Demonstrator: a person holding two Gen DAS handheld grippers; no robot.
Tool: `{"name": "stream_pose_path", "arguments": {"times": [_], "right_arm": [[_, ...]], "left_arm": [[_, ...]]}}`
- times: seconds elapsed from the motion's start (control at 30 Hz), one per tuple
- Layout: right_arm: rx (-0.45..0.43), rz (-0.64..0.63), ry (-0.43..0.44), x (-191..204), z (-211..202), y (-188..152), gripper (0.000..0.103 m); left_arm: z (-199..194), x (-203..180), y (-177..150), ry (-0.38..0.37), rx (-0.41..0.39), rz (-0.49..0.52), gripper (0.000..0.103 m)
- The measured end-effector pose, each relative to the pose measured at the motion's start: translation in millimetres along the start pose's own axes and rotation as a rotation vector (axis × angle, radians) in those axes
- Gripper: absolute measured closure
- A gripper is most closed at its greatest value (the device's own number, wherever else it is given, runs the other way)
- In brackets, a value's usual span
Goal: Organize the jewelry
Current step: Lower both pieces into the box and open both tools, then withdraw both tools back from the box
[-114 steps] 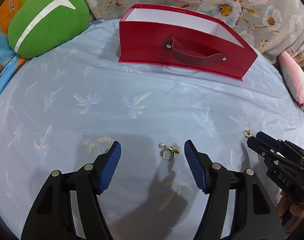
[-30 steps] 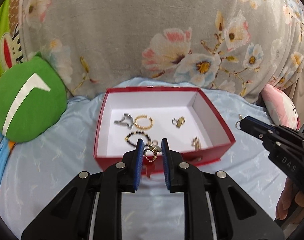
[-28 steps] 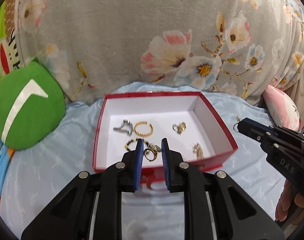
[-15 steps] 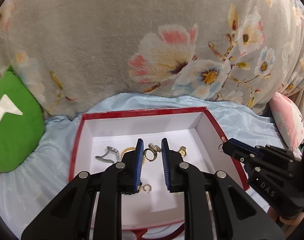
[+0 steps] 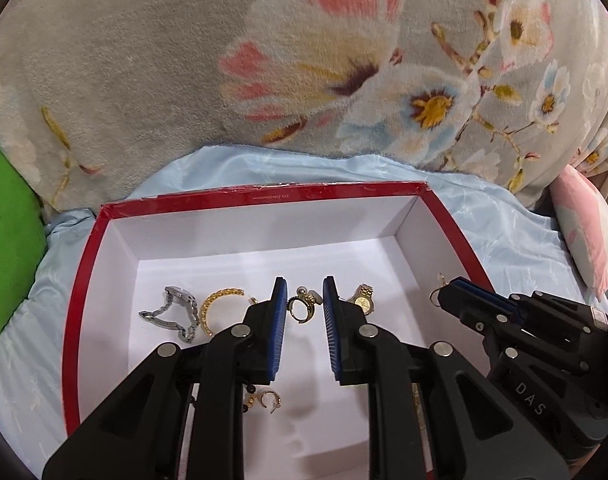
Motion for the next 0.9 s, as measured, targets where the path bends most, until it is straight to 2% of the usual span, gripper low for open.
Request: {"name": "stream_pose_path", "arguments": {"times": [0.17, 0.23, 0.33, 0.57, 0.9], "right_arm": [[-0.001, -0.001, -0.004, -0.4, 4.0, -0.9, 0.097], [-0.004, -0.002, -0.005, -0.4, 4.0, -0.7, 0.095], [-0.011, 0.001, -0.006, -1.0, 3.6, 0.1, 0.094], [-0.023, 0.005, -0.002, -1.1, 0.5, 3.1, 0.094], [-0.033, -0.005, 0.005, 7.3, -11.3, 1.3, 0.094]], "left_arm": [[5.6, 3.5, 1.1, 0.006, -0.005, -0.014, 0.083], [6.0, 6.6, 1.5, 0.014, -0.009, -0.026, 0.069], [3.2, 10.4, 2.6, 0.021, -0.030, -0.036, 0.062], [-1.4, 15.7, 2.1, 0.024, -0.034, -0.041, 0.062], [-15.9, 17.7, -1.9, 0.074, -0.046, -0.019, 0.062]]}}
Point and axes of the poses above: each gripper's, at about its wrist camera, not at the fingertips, and z roughly the way its jaws point, x to its left, y to its top, the point moved 7 cm from there along z, roughly the way its jaws point, and after that the axes turned 12 degrees about -y, right-handed, at the moved point
